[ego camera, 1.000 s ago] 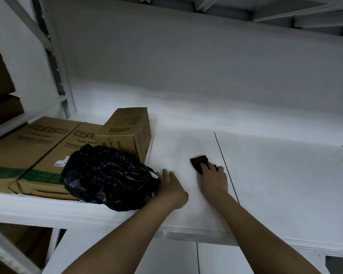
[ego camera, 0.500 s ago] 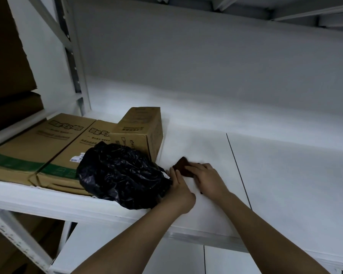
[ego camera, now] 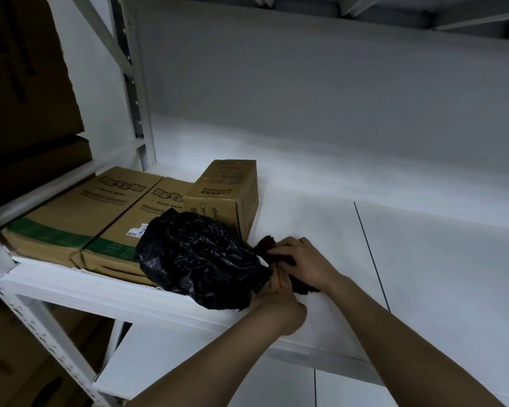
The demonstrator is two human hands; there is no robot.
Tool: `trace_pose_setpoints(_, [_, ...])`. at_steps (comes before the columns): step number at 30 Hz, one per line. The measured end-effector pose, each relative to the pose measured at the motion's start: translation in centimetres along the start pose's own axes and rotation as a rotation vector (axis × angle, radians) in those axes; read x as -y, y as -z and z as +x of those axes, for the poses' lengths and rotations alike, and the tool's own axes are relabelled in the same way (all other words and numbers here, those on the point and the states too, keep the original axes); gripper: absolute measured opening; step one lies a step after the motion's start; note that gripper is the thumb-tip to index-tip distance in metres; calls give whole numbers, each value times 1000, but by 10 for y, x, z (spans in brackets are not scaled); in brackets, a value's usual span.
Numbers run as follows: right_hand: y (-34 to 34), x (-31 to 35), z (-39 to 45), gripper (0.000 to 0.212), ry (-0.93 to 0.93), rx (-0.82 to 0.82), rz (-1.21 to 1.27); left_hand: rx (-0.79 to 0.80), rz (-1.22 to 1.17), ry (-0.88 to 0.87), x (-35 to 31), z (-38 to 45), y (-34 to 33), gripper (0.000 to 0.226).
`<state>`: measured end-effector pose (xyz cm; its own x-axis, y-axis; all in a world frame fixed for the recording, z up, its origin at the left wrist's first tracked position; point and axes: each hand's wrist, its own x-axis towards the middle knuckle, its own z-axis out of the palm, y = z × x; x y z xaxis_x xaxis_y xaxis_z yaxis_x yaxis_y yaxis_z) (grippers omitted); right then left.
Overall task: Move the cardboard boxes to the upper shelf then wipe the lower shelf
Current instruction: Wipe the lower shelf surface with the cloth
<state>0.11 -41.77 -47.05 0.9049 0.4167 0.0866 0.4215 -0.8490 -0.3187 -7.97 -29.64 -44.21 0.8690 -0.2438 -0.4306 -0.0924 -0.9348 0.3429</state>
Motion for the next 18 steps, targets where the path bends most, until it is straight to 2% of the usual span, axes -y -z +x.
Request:
trace_pose_setpoints(2, [7,-10,-6,35,4,19,25,-2,18,-4,1,1,-3,79])
trace_pose_setpoints(8, [0,-2,16,44,-241,-51,-161,0,84,20,5,3,-11,80])
trace_pose_setpoints(13, [-13,23,33,44,-159,-19,-194,-32,103,9,12,2,-17,80])
trace_pose_setpoints(18, [-7,17,2,41,13,17,-139,-84,146,-16,8,-2,-22,83])
